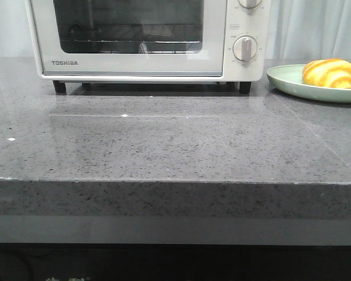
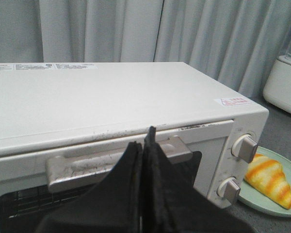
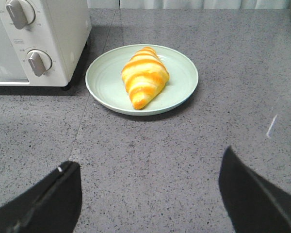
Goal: Put bread in oven
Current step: 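Move the left gripper to the top edge of the oven door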
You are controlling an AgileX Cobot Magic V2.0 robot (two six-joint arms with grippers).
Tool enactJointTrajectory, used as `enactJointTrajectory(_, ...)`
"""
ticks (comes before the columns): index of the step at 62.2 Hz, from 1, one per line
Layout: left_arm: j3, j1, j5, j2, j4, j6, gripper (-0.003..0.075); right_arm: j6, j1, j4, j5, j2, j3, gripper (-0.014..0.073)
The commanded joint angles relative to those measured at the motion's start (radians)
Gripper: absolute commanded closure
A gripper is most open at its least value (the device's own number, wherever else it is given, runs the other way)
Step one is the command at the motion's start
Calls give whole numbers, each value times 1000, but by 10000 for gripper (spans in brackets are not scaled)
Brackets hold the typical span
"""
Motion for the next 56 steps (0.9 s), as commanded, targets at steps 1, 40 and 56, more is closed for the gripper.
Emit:
enactJointTrajectory(1, -84, -8, -112, 41, -1, 1, 738, -9, -3, -7, -69, 12, -31, -1)
enactJointTrajectory(40, -235, -11, -17, 252, 32, 1, 738, -9, -3, -7, -69, 12, -31, -1)
enactJointTrajectory(56, -235, -24, 159, 238, 31, 1, 738, -9, -3, -7, -69, 12, -31, -1)
